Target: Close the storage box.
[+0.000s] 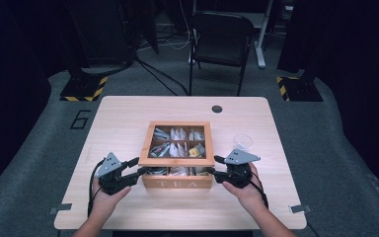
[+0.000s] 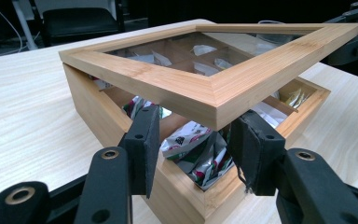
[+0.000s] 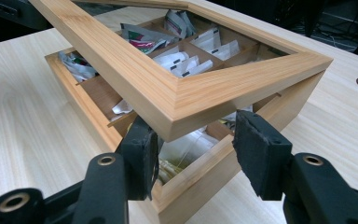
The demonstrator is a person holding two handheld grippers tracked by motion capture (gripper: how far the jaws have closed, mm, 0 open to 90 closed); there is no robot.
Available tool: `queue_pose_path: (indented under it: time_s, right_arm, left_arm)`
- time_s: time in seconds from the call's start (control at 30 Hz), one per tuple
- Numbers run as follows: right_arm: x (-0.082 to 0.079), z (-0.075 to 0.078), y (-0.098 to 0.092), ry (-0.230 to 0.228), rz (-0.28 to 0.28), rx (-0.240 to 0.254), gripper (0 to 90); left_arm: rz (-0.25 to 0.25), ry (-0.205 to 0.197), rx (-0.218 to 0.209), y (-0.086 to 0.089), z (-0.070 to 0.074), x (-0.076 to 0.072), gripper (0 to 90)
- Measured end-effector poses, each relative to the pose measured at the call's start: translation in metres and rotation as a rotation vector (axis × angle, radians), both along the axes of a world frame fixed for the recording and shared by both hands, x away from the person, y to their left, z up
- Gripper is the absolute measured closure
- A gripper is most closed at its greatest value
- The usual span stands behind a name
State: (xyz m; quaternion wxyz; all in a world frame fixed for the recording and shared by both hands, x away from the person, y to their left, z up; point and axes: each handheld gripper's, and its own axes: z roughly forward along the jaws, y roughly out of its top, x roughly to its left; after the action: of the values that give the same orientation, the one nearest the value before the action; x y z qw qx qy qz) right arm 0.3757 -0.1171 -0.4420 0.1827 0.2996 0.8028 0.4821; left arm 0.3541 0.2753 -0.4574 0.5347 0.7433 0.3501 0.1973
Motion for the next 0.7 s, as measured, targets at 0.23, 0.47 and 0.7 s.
queue_pose_path:
  time_s: [0.23, 0.47, 0.7]
  right_arm:
    - [-0.005, -0.001, -0.002, 0.021, 0.011, 0.008, 50.0]
    - [-0.011, -0.004, -0.001, 0.031, 0.008, 0.009, 49.5]
    - [-0.012, -0.008, -0.001, 0.037, 0.011, -0.006, 49.3]
  left_arm:
    - [-0.006, 0.009, 0.010, 0.000, -0.005, -0.001, 53.3]
    - [-0.004, 0.007, 0.012, -0.002, -0.011, -0.002, 53.4]
    - [-0.018, 0.019, 0.037, -0.001, -0.015, -0.004, 53.3]
